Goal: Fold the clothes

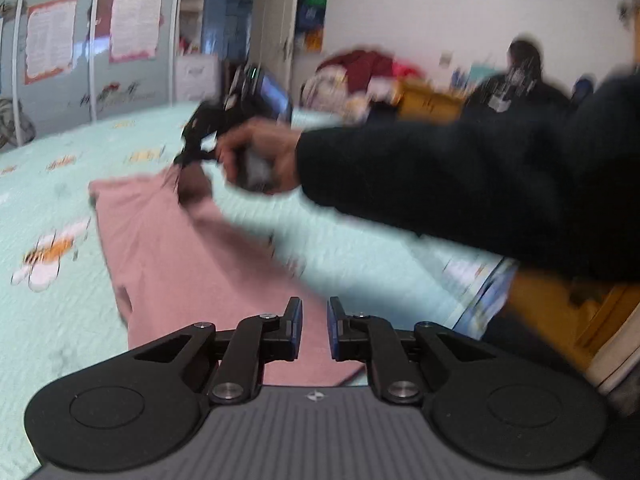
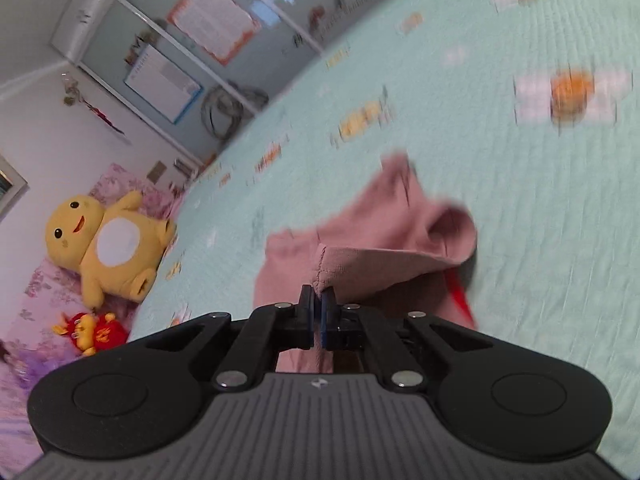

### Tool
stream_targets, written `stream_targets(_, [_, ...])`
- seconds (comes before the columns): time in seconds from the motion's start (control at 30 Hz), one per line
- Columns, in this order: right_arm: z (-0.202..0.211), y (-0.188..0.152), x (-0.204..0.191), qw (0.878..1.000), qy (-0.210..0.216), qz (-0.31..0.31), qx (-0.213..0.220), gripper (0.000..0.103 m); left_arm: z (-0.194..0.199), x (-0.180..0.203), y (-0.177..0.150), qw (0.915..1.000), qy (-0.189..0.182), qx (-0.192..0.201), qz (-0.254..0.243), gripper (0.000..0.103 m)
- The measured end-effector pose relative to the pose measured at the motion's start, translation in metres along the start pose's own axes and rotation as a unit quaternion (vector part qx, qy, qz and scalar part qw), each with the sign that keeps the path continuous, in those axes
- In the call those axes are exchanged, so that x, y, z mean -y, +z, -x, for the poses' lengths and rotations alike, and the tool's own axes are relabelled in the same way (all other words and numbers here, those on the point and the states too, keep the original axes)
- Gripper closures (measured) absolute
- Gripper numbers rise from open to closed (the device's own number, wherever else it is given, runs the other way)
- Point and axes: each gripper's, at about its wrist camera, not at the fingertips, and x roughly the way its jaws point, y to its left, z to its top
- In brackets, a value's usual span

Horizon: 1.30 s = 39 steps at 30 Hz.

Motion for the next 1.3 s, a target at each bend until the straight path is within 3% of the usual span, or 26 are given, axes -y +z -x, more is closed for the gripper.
stream_targets(0.03, [-0.004, -0.006, 0.005, 1.000, -0.005, -0.008, -0.015, 0.094, -0.007, 0.001, -0.007, 0.9998, 0.012, -0.016, -0.007, 0.090])
stream_targets(0.1, [-0.011, -0.018, 0.016, 0.999, -0.014, -0.025, -0.045, 0.066, -0.013, 0.003, -0.018, 0.9978, 0.041, -0.044, -0.030, 0.090])
stream_targets(0.13, [-0.006, -0.026, 0.018, 0.998, -0.019, -0.022, -0.050, 0.064, -0.012, 0.003, -0.023, 0.9963, 0.053, -0.051, -0.044, 0.090])
stream_targets(0.17, [0.004, -0.037, 0.019, 0.999, -0.005, -0.011, -0.050, 0.064, -0.009, 0.003, -0.027, 0.9950, 0.060, -0.056, -0.056, 0.086])
stream_targets(0.27, [0.040, -0.080, 0.016, 0.995, 0.055, 0.027, -0.079, 0.064, 0.000, -0.002, -0.039, 0.9927, 0.072, -0.064, -0.073, 0.062])
stream_targets(0.4, [0.081, -0.145, 0.016, 0.988, 0.070, 0.047, -0.129, 0.063, 0.000, -0.005, -0.047, 0.9900, 0.088, -0.079, -0.077, 0.061])
stream_targets(0.53, [0.108, -0.188, 0.014, 0.987, 0.075, 0.042, -0.132, 0.063, -0.004, 0.003, -0.050, 0.9866, 0.104, -0.084, -0.094, 0.053])
stream_targets(0.6, [0.119, -0.194, 0.007, 0.990, 0.058, 0.055, -0.114, 0.063, -0.007, 0.007, -0.051, 0.9842, 0.112, -0.085, -0.107, 0.052])
stream_targets(0.67, [0.133, -0.197, 0.005, 0.991, 0.069, 0.053, -0.105, 0.063, -0.010, 0.008, -0.053, 0.9804, 0.126, -0.086, -0.124, 0.052])
stream_targets(0.83, [0.169, -0.219, -0.008, 0.984, 0.089, 0.085, -0.131, 0.063, -0.017, 0.008, -0.057, 0.9775, 0.131, -0.088, -0.140, 0.052])
stream_targets(1.03, [0.202, -0.226, 0.023, 0.989, 0.097, 0.003, -0.114, 0.061, -0.026, 0.019, -0.057, 0.9790, 0.115, -0.083, -0.147, 0.052])
stream_targets(1.3, [0.209, -0.233, 0.039, 0.990, 0.092, -0.029, -0.107, 0.055, -0.036, 0.024, -0.049, 0.9743, 0.136, -0.080, -0.161, 0.052])
